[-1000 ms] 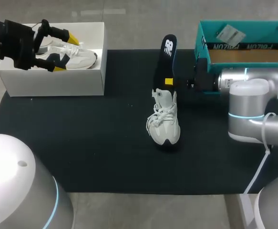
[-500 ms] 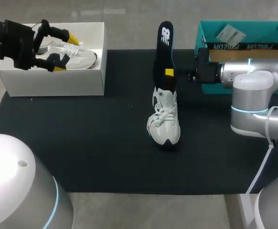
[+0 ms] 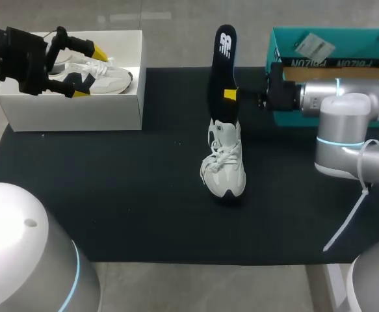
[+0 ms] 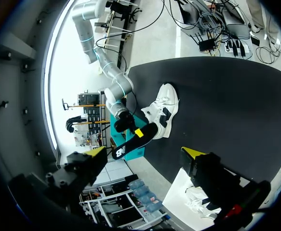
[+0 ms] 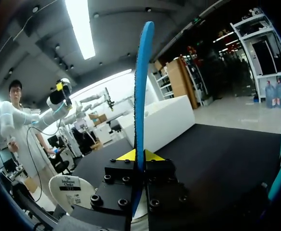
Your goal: Take the shoe out of the shoebox, open the shoe tongue, remove and reinsert the insole, then place the shoe into the shoebox
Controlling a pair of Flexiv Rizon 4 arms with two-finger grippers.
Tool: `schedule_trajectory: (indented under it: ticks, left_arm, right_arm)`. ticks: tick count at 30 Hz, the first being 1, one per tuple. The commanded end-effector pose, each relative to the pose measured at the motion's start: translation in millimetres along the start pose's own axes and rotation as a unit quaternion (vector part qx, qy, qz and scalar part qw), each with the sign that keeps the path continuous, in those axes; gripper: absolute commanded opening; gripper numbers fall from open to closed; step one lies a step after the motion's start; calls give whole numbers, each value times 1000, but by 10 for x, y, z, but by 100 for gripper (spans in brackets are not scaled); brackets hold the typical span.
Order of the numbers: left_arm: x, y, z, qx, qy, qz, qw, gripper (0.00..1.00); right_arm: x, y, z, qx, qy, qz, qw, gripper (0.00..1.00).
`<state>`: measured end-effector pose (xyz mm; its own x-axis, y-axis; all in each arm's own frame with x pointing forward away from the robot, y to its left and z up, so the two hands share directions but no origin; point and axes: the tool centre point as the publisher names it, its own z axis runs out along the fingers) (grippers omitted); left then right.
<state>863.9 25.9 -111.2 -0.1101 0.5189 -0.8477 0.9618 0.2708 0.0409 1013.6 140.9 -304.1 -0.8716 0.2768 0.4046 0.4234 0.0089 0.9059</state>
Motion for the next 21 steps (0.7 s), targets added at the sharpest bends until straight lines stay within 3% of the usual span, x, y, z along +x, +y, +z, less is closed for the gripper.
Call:
schedule_trajectory:
  ticks: [1, 21]
  left_arm:
    - [-7, 8, 3, 1, 2, 0, 1000, 100]
    - [-7, 8, 3, 1, 2, 0, 1000, 100]
  right_arm:
    - [-125, -24, 65, 4, 25, 0, 1000, 0]
    - [2, -386, -12, 3, 10, 61, 998, 0]
